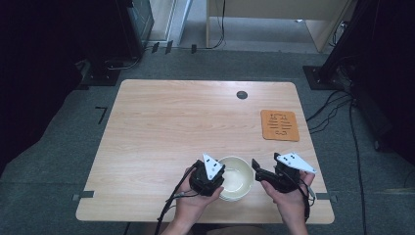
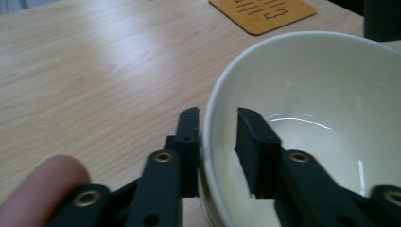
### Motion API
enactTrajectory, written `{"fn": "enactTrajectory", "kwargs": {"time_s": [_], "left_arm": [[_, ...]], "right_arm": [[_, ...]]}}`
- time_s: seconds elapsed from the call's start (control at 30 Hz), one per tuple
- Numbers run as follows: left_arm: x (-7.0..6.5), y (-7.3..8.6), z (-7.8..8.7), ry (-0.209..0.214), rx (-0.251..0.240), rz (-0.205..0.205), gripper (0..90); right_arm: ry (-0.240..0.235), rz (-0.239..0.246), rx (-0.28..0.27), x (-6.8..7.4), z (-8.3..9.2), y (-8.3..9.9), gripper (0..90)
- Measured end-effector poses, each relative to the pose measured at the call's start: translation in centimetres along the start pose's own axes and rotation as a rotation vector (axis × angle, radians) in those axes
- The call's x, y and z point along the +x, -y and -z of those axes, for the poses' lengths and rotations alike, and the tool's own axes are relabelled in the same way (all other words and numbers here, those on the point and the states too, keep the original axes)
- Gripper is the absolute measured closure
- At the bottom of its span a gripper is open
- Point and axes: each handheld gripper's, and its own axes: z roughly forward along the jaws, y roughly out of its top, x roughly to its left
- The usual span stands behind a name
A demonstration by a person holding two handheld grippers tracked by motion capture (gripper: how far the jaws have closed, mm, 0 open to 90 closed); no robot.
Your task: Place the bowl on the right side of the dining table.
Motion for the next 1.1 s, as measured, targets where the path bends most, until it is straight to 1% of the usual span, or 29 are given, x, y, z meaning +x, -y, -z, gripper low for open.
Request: {"fn": "enactTrajectory", "kwargs": {"time_s": [0.03, 0.1, 0.13, 0.17, 0.2, 0.3, 0.33, 0.4, 0.43, 0.47, 0.53, 0.57, 0.63, 0.73, 0.77, 0.8, 0.83, 0.87, 0.9, 1.03, 1.07, 1.1], "left_arm": [[0.0, 0.0, 0.0, 0.001, -0.001, -0.002, 76.7], [0.0, -0.1, 0.0, 0.004, 0.0, -0.009, 77.3], [-0.1, -0.1, 0.0, -0.003, -0.003, -0.027, 78.1], [0.0, -0.1, 0.0, -0.001, -0.007, -0.031, 78.5], [0.0, -0.1, 0.0, -0.001, -0.007, -0.031, 78.7], [0.3, 0.0, 0.1, 0.019, -0.015, -0.039, 80.2], [0.4, 0.1, 0.2, 0.032, -0.019, -0.032, 82.1], [0.3, 0.1, 0.2, 0.027, -0.024, -0.039, 82.2], [0.3, 0.1, 0.3, 0.027, -0.034, -0.051, 82.4], [0.3, 0.1, 0.3, 0.027, -0.034, -0.051, 82.4], [0.4, 0.2, 0.3, 0.031, -0.042, -0.051, 82.5], [0.4, 0.3, 0.4, 0.029, -0.051, -0.053, 82.6], [0.3, 0.3, 0.4, 0.028, -0.063, -0.051, 82.8], [0.3, 0.3, 0.5, 0.029, -0.071, -0.056, 83.0], [0.3, 0.2, 0.6, 0.025, -0.09, -0.061, 83.0], [0.4, 0.0, 1.0, 0.056, -0.115, -0.035, 84.0], [0.0, -0.5, 1.3, 0.023, -0.118, -0.085, 83.9], [0.0, -0.5, 1.3, 0.023, -0.118, -0.085, 83.9], [-0.3, -0.8, 1.3, 0.018, -0.119, -0.108, 83.9], [-0.1, -0.9, 1.5, 0.023, -0.133, -0.103, 84.0], [-0.1, -0.9, 1.5, 0.021, -0.147, -0.102, 84.0], [-0.2, -0.9, 1.6, 0.019, -0.162, -0.106, 84.0]], "right_arm": [[-0.008, -0.004, 0.004, 0.1, -0.1, 0.0, 17.3], [-0.01, -0.004, 0.005, 0.2, -0.1, 0.0, 18.8], [-0.012, -0.011, 0.001, 0.3, -0.1, 0.0, 20.2], [-0.014, -0.013, 0.001, 0.3, -0.1, 0.0, 20.6], [-0.014, -0.013, 0.001, 0.3, -0.1, 0.0, 20.6], [-0.021, -0.017, 0.001, 0.2, -0.1, 0.0, 21.8], [-0.024, -0.021, -0.002, 0.1, 0.0, 0.0, 23.2], [-0.026, -0.024, -0.002, 0.0, 0.0, 0.0, 23.2], [-0.042, -0.038, -0.002, -0.1, 0.1, -0.1, 23.9], [-0.042, -0.038, -0.002, -0.1, 0.1, -0.1, 23.9], [-0.057, -0.04, -0.002, -0.1, 0.1, -0.1, 24.1], [-0.071, -0.043, -0.002, -0.1, 0.2, -0.1, 23.1], [-0.084, -0.039, -0.006, -0.1, 0.3, -0.2, 22.1], [-0.092, -0.041, -0.009, -0.1, 0.4, -0.2, 22.6], [-0.091, -0.041, -0.01, -0.1, 0.4, -0.2, 22.9], [-0.092, -0.036, -0.012, 0.0, 0.4, -0.2, 23.7], [-0.093, -0.036, -0.012, 0.0, 0.4, -0.2, 23.9], [-0.093, -0.036, -0.012, 0.0, 0.4, -0.2, 23.9], [-0.097, -0.039, -0.013, 0.0, 0.4, -0.2, 24.4], [-0.102, -0.036, -0.017, 0.1, 0.5, -0.3, 25.1], [-0.108, -0.037, -0.02, 0.1, 0.6, -0.3, 26.2], [-0.136, -0.043, -0.031, 0.1, 0.7, -0.4, 32.0]]}}
